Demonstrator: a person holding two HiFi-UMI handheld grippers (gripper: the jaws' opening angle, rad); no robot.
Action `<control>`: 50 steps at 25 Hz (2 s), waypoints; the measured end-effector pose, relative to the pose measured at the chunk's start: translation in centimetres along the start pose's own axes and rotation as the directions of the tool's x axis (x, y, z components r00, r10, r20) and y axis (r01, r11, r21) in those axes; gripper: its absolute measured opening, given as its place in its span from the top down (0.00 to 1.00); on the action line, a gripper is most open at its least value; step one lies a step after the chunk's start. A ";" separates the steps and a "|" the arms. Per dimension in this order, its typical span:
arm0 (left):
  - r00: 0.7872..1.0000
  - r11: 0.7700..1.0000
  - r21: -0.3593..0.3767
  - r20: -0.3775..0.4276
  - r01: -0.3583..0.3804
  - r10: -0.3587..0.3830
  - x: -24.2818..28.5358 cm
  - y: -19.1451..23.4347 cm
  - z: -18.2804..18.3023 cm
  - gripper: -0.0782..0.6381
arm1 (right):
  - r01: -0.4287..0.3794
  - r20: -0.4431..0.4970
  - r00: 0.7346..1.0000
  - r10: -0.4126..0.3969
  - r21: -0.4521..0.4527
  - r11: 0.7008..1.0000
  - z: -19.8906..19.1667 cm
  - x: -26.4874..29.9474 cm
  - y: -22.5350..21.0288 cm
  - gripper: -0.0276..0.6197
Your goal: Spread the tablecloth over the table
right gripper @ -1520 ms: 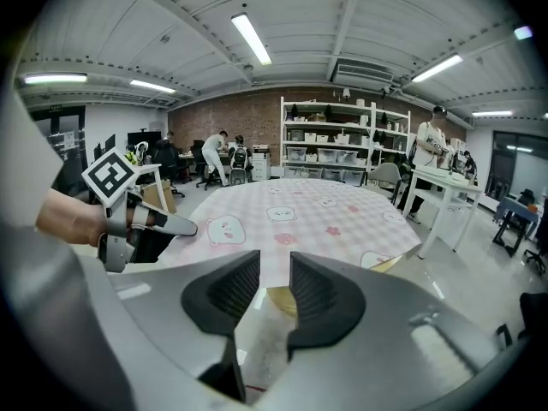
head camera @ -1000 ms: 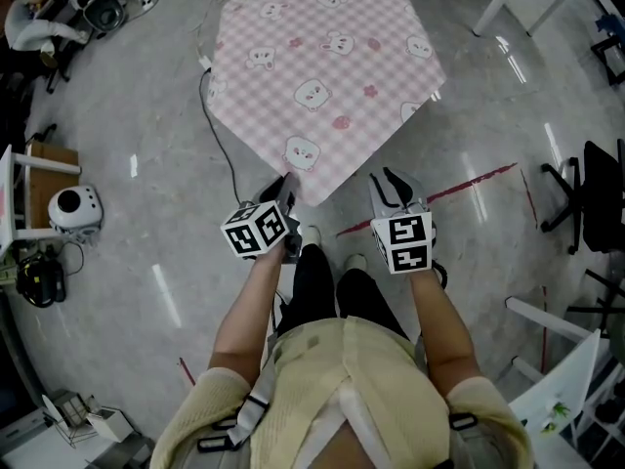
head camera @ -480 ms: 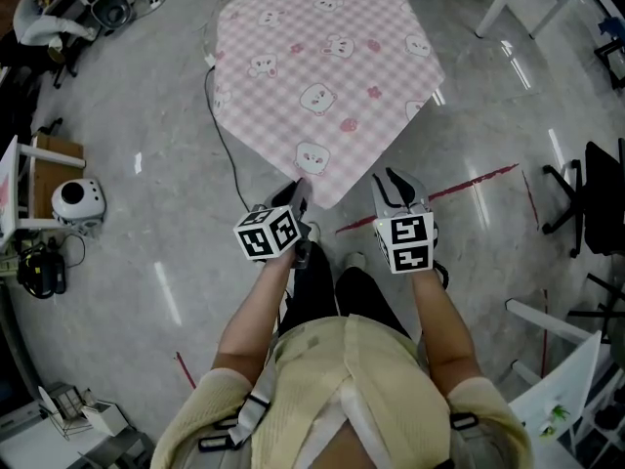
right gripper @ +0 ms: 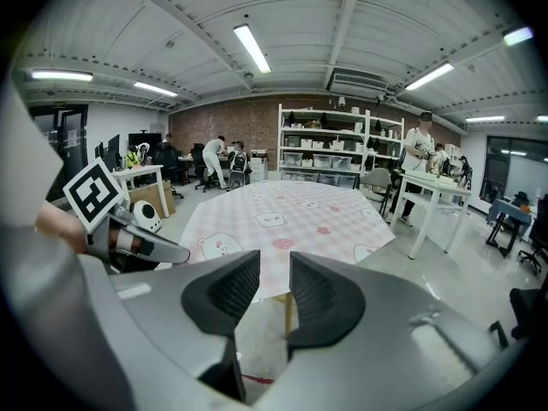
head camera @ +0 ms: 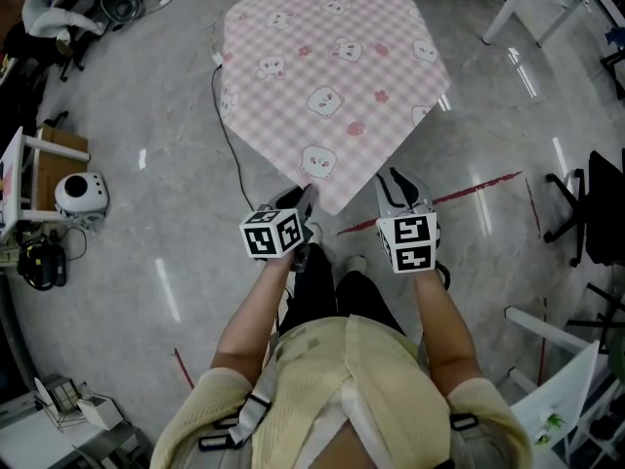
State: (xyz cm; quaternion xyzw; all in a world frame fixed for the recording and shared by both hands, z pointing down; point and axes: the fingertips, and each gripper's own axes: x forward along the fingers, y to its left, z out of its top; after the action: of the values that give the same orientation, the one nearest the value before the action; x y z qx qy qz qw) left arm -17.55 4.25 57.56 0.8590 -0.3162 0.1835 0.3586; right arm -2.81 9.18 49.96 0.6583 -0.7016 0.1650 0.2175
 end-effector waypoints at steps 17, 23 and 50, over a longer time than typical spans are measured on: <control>0.990 0.986 0.091 0.045 -0.140 0.137 -2.0 3.6 2.8 0.70 | 0.031 0.014 0.999 -0.031 0.025 0.999 0.8 0.8 -1.5 0.78; 0.988 0.978 0.173 0.119 -0.120 0.100 -3.5 2.9 7.6 0.70 | 0.039 0.027 0.999 -0.040 0.021 0.999 2.5 1.2 -1.1 0.78; 0.946 0.870 0.448 0.318 -0.207 0.061 -8.9 -1.5 18.3 0.89 | 0.089 0.143 0.984 -0.104 0.102 0.991 9.3 -1.5 -3.4 0.95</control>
State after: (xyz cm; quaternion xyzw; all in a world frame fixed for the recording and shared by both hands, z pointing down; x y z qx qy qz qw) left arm -21.43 -4.69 39.59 0.9137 -0.3705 0.1503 0.0721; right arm -0.22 5.42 41.08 0.7116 -0.6743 0.1383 0.1408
